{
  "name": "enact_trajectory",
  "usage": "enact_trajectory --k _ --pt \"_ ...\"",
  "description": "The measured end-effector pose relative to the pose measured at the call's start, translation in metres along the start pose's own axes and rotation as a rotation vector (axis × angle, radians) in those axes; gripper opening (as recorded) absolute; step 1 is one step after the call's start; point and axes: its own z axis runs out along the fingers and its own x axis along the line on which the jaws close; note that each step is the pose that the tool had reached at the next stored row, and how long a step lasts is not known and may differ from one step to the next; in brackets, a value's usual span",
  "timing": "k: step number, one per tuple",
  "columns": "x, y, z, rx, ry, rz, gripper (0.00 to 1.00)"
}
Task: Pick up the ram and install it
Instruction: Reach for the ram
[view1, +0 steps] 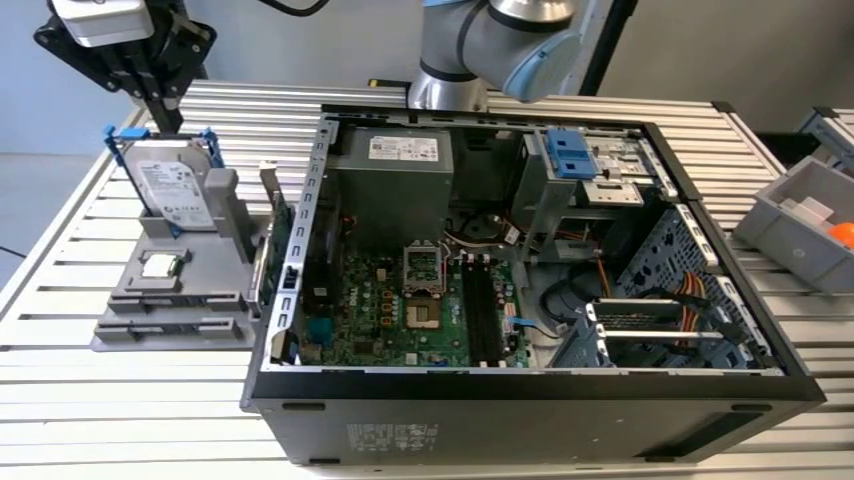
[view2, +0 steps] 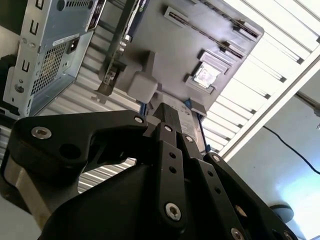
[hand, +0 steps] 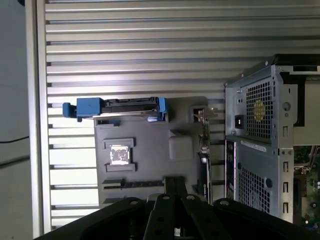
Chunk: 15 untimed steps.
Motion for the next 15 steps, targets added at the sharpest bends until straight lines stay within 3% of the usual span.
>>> enact_trajectory --k 15 --pt "0.0098 0.0002 -0.0001 0.0 0.0001 -0.001 0.0"
